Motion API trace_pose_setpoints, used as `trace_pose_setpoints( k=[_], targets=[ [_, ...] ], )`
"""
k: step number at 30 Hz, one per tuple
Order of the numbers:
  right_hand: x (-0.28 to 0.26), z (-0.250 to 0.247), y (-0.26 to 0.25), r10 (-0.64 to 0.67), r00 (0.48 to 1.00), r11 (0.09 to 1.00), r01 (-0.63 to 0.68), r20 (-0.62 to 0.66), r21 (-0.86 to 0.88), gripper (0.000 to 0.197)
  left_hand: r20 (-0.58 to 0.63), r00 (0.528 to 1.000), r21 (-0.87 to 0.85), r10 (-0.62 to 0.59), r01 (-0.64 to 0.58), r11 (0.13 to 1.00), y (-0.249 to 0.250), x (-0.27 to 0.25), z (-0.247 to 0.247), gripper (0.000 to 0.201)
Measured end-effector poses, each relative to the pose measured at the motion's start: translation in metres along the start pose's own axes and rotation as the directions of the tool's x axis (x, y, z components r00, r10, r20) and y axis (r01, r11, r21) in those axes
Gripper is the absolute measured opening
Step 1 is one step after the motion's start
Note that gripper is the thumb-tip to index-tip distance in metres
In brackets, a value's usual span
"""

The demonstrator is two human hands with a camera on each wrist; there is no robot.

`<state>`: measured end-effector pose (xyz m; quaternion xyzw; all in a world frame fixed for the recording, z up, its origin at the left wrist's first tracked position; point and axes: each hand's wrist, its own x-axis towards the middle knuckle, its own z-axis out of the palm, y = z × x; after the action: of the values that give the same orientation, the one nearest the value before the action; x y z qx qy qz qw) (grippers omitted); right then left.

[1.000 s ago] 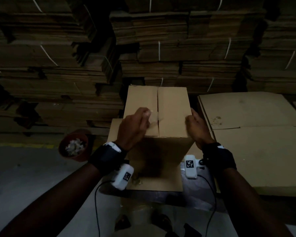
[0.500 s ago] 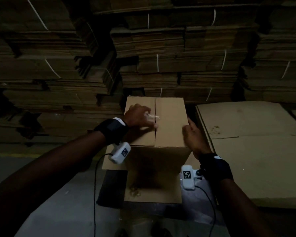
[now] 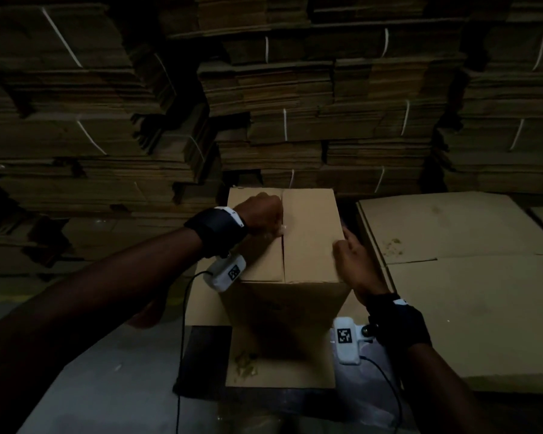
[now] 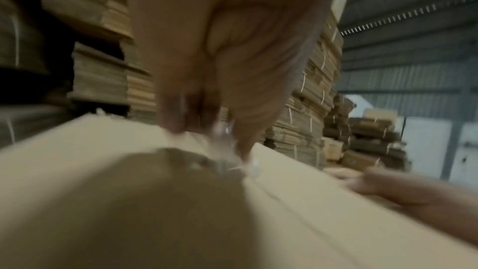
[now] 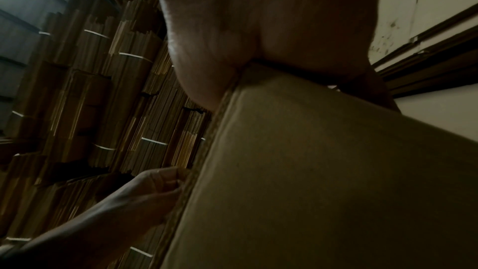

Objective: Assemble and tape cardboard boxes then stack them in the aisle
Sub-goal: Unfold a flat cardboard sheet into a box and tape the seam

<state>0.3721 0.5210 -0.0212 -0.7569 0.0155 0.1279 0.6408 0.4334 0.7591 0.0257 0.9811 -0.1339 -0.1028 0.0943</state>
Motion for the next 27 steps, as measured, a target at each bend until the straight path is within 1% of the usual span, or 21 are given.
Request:
trace_pose_setpoints(
  k=[2,4,6,7,8,9,10,11,12,13,14,15,16,17,18,20,21,22,23,24,27],
  targets=[
    [0.001,0.001,0.0,-0.008,1.0,1.0,0.008,-0.015,-0.016,0.035,-0.148,0.989,0.104,0.008,0.008,0.995,-0.006,0.013,-0.007,0.009],
    [0.002,0.002,0.001,-0.014,0.999,1.0,0.014,-0.031,-0.021,0.034,-0.215,0.975,0.051,-0.057,0.069,0.996,-0.012,0.024,-0.017,0.012],
    [0.003,0.002,0.001,-0.007,0.999,1.0,0.006,-0.037,-0.019,0.033,-0.214,0.955,-0.187,-0.204,0.165,0.968,-0.016,0.033,-0.024,0.022],
    [0.003,0.002,0.001,-0.004,0.999,1.0,0.004,-0.035,-0.017,0.033,-0.166,0.942,-0.412,-0.293,0.204,0.888,-0.019,0.038,-0.024,0.028],
    [0.004,0.002,0.001,-0.002,0.999,1.0,0.001,-0.033,-0.013,0.032,-0.05,0.94,-0.687,-0.338,0.214,0.695,-0.018,0.041,-0.025,0.031],
    [0.004,0.002,0.001,0.002,1.0,1.0,-0.003,-0.031,-0.009,0.031,0.126,0.948,-0.882,-0.293,0.242,0.404,-0.016,0.042,-0.023,0.03],
    [0.005,0.002,0.002,0.007,1.0,1.0,-0.007,-0.03,-0.009,0.031,0.217,0.949,-0.955,-0.228,0.255,0.152,-0.014,0.043,-0.02,0.027],
    [0.005,0.002,0.002,0.011,0.999,1.0,-0.011,-0.031,-0.009,0.032,0.22,0.951,-0.97,-0.216,0.236,0.054,-0.014,0.046,-0.019,0.025],
    [0.006,0.002,0.003,0.014,0.999,1.0,-0.014,-0.034,-0.011,0.033,0.177,0.953,-0.977,-0.245,0.2,0.073,-0.015,0.048,-0.019,0.022],
    [0.006,0.002,0.004,0.017,0.999,1.0,-0.017,-0.036,-0.012,0.034,0.097,0.953,-0.955,-0.289,0.17,0.243,-0.018,0.05,-0.018,0.019],
    [0.007,0.002,0.004,0.02,0.999,1.0,-0.021,-0.039,-0.013,0.034,0.009,0.952,-0.872,-0.305,0.156,0.463,-0.024,0.054,-0.017,0.012],
    [0.008,0.002,0.004,0.024,0.999,1.0,-0.024,-0.04,-0.014,0.034,-0.04,0.965,-0.735,-0.26,0.148,0.662,-0.031,0.056,-0.018,0.007],
    [0.008,0.003,0.004,0.027,0.999,1.0,-0.027,-0.043,-0.012,0.034,-0.047,0.981,-0.581,-0.189,0.127,0.804,-0.041,0.061,-0.015,0.017],
    [0.008,0.003,0.003,0.028,0.999,1.0,-0.028,-0.045,-0.007,0.033,-0.017,0.993,-0.445,-0.12,0.1,0.89,-0.047,0.063,-0.014,0.028],
    [0.008,0.003,0.003,0.029,0.998,1.0,-0.029,-0.048,-0.001,0.032,-0.002,0.997,-0.325,-0.075,0.07,0.943,-0.048,0.063,-0.014,0.038],
    [0.009,0.003,0.003,0.027,0.998,1.0,-0.027,-0.053,0.008,0.03,-0.052,0.998,-0.105,-0.036,0.03,0.994,-0.049,0.067,-0.01,0.055],
    [0.009,0.003,0.003,0.023,0.998,1.0,-0.023,-0.054,0.007,0.029,-0.079,0.996,-0.074,-0.032,0.027,0.997,-0.048,0.071,-0.01,0.05],
    [0.009,0.003,0.004,0.019,0.998,1.0,-0.019,-0.054,0.003,0.03,-0.112,0.993,-0.079,-0.027,0.018,0.997,-0.049,0.077,-0.009,0.039],
    [0.01,0.003,0.005,0.018,0.998,1.0,-0.018,-0.056,0.0,0.03,-0.146,0.989,-0.104,-0.031,0.015,0.994,-0.049,0.081,-0.012,0.029],
    [0.01,0.003,0.005,0.019,0.998,1.0,-0.019,-0.061,0.0,0.03,-0.166,0.985,-0.148,-0.055,0.03,0.989,-0.051,0.086,-0.017,0.028],
    [0.009,0.003,0.005,0.017,0.997,1.0,-0.016,-0.071,0.005,0.03,-0.166,0.96,-0.399,-0.227,0.145,0.905,-0.051,0.092,-0.026,0.03]
  ],
)
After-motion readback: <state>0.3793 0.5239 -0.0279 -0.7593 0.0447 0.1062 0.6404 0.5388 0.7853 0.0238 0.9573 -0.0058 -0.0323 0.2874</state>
